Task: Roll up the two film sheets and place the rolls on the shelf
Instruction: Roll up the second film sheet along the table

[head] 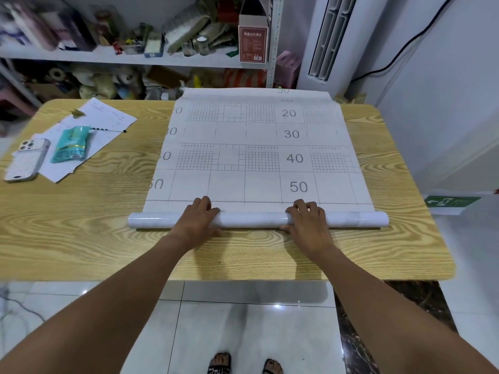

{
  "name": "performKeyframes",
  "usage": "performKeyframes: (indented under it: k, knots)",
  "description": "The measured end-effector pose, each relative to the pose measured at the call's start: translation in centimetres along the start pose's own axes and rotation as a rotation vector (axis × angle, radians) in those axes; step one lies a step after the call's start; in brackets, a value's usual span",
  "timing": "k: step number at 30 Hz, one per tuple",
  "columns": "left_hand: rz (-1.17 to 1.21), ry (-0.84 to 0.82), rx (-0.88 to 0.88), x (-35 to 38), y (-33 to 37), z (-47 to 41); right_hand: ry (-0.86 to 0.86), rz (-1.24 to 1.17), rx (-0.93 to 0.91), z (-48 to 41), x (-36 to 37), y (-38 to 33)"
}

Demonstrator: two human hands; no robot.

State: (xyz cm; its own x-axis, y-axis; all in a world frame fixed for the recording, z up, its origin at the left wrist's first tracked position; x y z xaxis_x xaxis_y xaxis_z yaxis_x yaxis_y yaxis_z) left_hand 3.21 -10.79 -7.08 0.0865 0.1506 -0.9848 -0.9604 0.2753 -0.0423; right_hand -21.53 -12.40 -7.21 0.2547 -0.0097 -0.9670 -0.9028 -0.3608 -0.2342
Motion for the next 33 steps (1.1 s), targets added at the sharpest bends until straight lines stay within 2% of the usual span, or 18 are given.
performKeyframes:
  k: [9,13,22,29,33]
  knots:
    - [0.132,0.008,-0.061,0.0,-0.1,-0.1,-0.031,-0.017,-0.078,-0.3,0.3,0.3]
    - [0.088,0.01,-0.03,0.1,0.0,0.0,-0.001,-0.128,-0.032,0.0,0.1,0.4]
    - [0.075,-0.024,-0.043,0.3,0.2,-0.3,0.035,-0.041,-0.007,0.2,-0.1,0.4]
    - [0.025,0.083,-0.068,-0.4,0.3,-0.4,0.009,0.005,-0.027,-0.7,0.0,0.3]
    - [-0.014,0.039,-0.068,-0.3,0.5,-0.5,0.014,-0.017,0.001,-0.7,0.1,0.1]
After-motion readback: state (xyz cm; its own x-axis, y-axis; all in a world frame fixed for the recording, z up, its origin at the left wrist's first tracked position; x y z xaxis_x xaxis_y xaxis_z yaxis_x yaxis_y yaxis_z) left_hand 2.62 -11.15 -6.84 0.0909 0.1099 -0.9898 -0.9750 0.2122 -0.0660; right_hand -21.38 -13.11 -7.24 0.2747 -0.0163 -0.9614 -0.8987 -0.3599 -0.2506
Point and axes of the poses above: each hand's wrist, its own z-axis away from the middle knuckle, its own x-axis out of the palm, y = z × x, the point moved 6 cm from there along -z, towards the middle knuckle, and after that the axes turned 14 degrees about -z, right-handed, at the moved point
